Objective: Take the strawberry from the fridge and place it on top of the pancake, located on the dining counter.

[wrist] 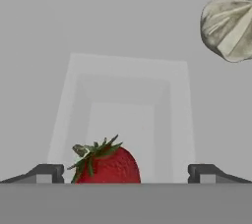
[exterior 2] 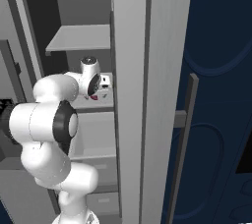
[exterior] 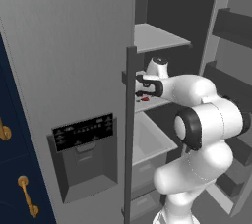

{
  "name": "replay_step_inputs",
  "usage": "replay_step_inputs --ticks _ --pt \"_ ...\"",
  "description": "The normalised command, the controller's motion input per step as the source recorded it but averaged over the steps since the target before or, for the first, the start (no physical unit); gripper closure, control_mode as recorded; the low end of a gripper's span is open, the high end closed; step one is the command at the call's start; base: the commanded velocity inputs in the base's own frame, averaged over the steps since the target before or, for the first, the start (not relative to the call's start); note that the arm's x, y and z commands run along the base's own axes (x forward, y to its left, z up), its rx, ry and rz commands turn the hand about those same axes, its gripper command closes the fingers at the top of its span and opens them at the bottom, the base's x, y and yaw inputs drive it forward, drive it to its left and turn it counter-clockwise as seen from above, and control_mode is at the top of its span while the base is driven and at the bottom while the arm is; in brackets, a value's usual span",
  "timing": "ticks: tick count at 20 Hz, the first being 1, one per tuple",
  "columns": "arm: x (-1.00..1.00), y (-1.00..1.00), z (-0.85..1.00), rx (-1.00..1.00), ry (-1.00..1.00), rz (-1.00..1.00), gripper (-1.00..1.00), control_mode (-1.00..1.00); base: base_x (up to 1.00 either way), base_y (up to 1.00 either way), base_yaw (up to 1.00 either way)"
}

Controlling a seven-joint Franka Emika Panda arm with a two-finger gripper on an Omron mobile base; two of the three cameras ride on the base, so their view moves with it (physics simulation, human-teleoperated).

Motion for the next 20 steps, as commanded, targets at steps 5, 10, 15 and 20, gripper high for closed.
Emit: replay_step_inputs --ticks 5,10,15,20 --pt "0.59 0.0 -0.42 0.0 0.01 0.0 -1.0 -1.0 0.0 0.0 0.0" --pt "0.1 0.0 -0.42 0.0 0.0 0.0 -1.0 -1.0 0.0 0.0 0.0" --pt "-0.34 0.12 -0.34 0.0 0.0 -0.04 -1.0 -1.0 0.0 0.0 0.0" --pt "-0.26 0.04 -0.13 0.0 -0.05 -0.13 -1.0 -1.0 0.0 0.0 0.0"
